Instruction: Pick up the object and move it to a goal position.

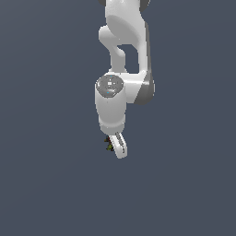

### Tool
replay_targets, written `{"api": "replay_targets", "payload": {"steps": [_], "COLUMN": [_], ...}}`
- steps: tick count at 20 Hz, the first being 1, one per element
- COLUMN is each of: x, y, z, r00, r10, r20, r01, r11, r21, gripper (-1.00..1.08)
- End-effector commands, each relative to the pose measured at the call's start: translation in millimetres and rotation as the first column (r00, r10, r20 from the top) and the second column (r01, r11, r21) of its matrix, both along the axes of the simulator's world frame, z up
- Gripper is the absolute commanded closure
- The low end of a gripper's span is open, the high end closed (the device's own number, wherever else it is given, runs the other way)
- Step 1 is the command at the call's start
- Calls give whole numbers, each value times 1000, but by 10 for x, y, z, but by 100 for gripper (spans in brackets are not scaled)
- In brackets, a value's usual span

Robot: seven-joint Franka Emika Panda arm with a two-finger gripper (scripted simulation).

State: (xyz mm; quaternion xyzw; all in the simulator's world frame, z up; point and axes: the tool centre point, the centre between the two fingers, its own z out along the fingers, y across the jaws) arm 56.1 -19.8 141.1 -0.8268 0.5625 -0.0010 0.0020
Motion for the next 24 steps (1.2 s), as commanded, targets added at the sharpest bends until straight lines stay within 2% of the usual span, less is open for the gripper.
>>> {"api": "replay_targets", "payload": {"steps": [1, 16, 24], "x": [-4, 2, 33], "y": [-129, -842, -1080], "z": [288, 1879, 2418], "r00": [1000, 1000, 1000], "r10": [-1, -1, 1], "r20": [1, -2, -4], "r01": [1, 1, -1], "r11": [1000, 1000, 1000], "r21": [0, -2, -2], "gripper": [108, 108, 108]}}
